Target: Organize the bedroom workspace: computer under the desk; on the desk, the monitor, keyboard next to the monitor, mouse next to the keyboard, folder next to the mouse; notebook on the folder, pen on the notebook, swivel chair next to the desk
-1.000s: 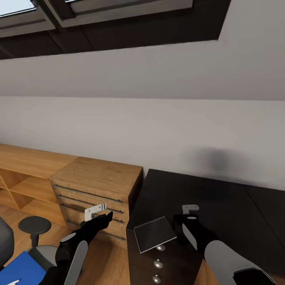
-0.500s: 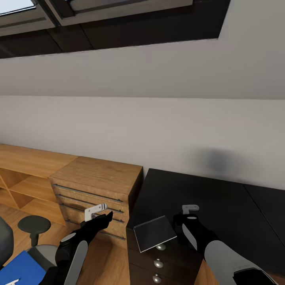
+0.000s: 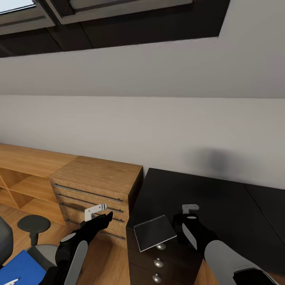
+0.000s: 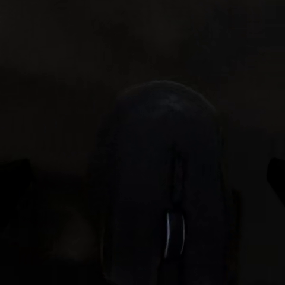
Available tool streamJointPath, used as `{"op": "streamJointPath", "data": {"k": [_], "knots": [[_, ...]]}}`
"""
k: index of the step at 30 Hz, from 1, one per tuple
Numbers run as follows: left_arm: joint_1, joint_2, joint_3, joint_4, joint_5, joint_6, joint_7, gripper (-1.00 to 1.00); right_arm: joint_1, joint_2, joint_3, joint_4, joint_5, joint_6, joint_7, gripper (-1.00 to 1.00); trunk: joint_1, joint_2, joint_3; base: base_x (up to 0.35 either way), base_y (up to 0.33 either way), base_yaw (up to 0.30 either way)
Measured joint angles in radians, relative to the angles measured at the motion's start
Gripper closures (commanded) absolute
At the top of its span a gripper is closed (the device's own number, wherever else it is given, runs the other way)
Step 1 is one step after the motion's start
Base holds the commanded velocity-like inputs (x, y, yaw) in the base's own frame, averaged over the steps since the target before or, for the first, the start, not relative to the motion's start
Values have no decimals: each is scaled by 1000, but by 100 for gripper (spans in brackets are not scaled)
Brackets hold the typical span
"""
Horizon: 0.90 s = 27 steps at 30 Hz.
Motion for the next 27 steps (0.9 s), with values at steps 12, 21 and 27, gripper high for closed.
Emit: {"op": "streamJointPath", "data": {"k": [12,21,27], "knots": [[0,0,0,0,0,0,0,-100,0,0,0,-7,1,6,0,100,4,-7,-3,0,0,0],[0,1,0,0,0,0,0,-100,0,0,1,-8,11,8,-2,100,4,-7,-3,0,0,0],[0,1,1,0,0,0,0,-100,0,0,1,-8,11,8,-3,100,4,-7,-3,0,0,0]]}}
